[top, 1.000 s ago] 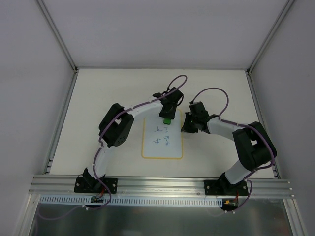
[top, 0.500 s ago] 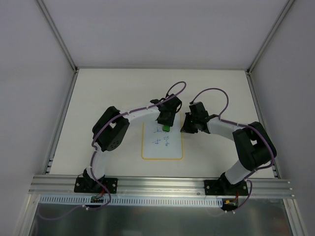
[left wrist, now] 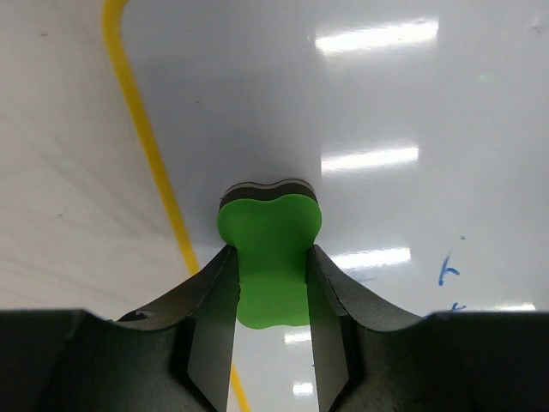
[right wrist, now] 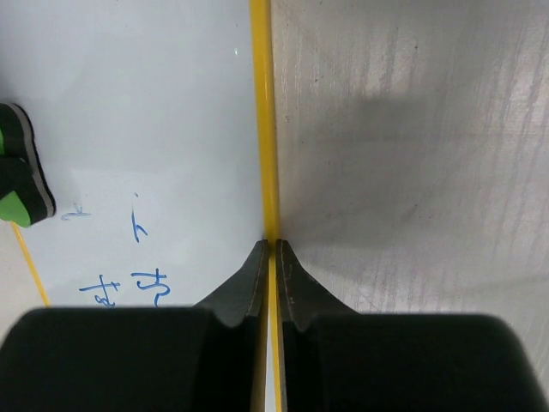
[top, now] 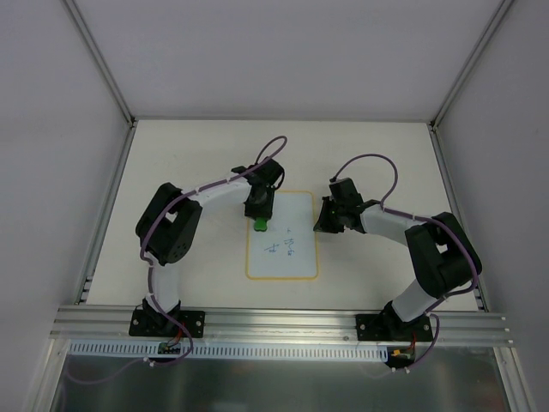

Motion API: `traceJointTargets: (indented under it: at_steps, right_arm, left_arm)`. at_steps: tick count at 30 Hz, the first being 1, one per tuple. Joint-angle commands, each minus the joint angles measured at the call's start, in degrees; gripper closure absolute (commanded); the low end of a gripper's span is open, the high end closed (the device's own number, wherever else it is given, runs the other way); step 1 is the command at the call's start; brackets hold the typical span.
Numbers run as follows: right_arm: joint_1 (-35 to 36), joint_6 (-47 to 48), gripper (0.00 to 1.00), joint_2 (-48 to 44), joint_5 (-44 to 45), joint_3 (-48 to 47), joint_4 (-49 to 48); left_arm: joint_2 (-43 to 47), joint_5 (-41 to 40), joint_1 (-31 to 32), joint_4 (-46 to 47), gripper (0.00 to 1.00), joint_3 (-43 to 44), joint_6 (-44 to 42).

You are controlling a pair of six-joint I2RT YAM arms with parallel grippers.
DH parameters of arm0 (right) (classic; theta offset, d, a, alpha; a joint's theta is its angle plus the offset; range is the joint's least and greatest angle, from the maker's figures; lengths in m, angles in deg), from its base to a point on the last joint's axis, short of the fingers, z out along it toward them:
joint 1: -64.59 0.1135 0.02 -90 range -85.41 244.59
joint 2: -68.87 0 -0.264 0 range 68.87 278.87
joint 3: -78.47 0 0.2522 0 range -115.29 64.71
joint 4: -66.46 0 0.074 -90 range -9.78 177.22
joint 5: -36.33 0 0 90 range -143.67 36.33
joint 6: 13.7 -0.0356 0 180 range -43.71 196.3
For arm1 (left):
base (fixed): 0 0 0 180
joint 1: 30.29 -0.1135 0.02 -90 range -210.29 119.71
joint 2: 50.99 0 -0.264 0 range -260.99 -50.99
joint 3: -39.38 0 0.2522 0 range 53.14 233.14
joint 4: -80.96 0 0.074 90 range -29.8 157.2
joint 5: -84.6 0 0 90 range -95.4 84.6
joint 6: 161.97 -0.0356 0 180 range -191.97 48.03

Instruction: Erase the whiteboard

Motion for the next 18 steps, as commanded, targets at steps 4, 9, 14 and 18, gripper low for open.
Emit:
traceJointTargets:
  at_steps: [4, 9, 14, 18]
  right_arm:
    - [0.29, 0.81, 1.00, 3.29, 3.07, 1.49, 7.34]
    - [0.29, 0.55, 1.00, 3.38, 2.81, 1.40, 7.26]
    - [0.20, 0.11, 1.00, 3.03, 2.81, 1.75, 6.82]
    - [0.29, -0.16, 1.00, 2.50, 2.99, 2.19, 6.55]
  left_arm:
    - [-1.48, -1.55, -0.36, -6.83, 1.00, -1.82, 1.58]
    - [-4.55, -1.02, 5.95, -6.75, 1.00, 1.70, 3.69]
    - [-8.25, 0.91, 10.27, -6.57, 1.00, 5.47, 6.24]
    - [-10.53, 1.09, 13.26, -6.48, 1.00, 7.94, 7.48]
